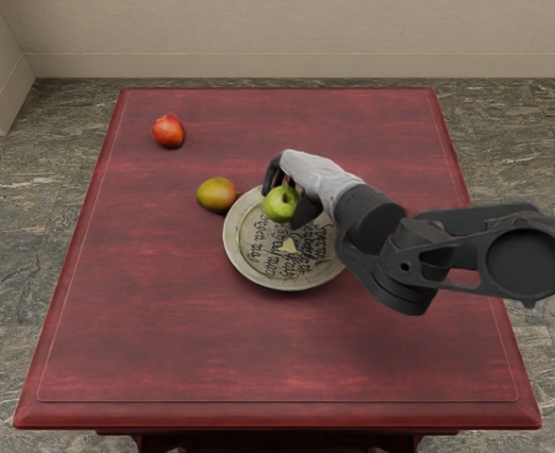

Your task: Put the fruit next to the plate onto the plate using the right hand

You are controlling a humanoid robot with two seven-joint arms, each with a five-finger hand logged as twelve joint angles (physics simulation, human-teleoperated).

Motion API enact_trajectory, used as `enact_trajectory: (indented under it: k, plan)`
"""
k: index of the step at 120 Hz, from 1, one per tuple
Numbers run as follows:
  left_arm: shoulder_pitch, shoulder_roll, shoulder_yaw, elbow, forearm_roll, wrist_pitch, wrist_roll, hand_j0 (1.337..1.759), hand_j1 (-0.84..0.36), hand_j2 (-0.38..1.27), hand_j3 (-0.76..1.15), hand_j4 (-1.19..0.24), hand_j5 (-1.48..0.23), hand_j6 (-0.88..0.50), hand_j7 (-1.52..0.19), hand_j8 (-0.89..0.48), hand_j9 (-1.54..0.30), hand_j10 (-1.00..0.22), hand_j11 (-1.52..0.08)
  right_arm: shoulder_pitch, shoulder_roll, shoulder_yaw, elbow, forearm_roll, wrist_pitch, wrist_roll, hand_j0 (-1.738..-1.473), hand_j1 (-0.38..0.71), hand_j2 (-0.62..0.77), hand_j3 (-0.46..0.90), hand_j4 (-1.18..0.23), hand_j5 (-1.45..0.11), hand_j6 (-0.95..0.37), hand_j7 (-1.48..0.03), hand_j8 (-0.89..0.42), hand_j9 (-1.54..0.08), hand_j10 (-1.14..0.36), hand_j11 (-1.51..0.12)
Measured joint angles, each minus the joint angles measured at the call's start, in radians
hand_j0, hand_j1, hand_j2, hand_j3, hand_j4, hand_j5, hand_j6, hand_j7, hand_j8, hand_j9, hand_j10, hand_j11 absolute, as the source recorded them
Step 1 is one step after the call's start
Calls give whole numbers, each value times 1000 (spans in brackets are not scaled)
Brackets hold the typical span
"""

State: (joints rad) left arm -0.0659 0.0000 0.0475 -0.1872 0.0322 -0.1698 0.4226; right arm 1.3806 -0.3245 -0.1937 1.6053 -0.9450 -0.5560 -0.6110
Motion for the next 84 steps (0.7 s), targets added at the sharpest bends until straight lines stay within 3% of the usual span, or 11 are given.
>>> enact_trajectory:
  k: [21, 47, 58, 68, 76, 84]
  plan:
    - [1, 0, 0, 0, 0, 0, 0, 1658, 338, 2, 0, -9, -12, -9, -12, -9, -12, -9, -12, -1, 1, 6, 9, -9, -1, 0, -1657, 59, 61, 0, -376, -555, -314, -544, -338, -543, -417, -543]
    - [0, 0, 0, 0, 0, 0, 0, 1658, 338, 2, 0, -9, -12, -9, -12, -9, -12, -9, -12, -10, -4, 90, 44, 24, 26, 0, -1658, -178, 17, 0, -156, -225, -135, -221, -144, -221, -171, -221]
    - [0, 0, 0, 0, 0, 0, 0, 1658, 338, 2, 0, -9, -12, -9, -12, -9, -12, -9, -12, -101, -8, 258, 83, 62, 121, 0, -1658, -240, 11, 0, -100, -144, -87, -141, -92, -141, -109, -141]
    - [1, 0, 0, 0, 0, 0, 0, 1658, 338, 2, 0, -9, -12, -9, -12, -9, -12, -9, -12, -226, -9, 480, 108, 165, 314, 0, -1658, -277, 8, 0, -67, -96, -58, -94, -62, -94, -73, -94]
    - [1, 0, 0, 0, 0, 0, 0, 1658, 338, 2, 0, -9, -12, -9, -12, -9, -12, -9, -12, -297, -20, 644, 122, 302, 497, 0, -1658, -297, 6, 0, -49, -69, -43, -68, -45, -68, -53, -68]
    - [2, 0, 0, 0, 0, 0, 0, 1658, 338, 2, 0, -9, -12, -9, -12, -9, -12, -9, -12, -374, -92, 829, 122, 510, 707, 0, -1658, -312, 4, 0, -35, -50, -31, -49, -33, -49, -38, -49]
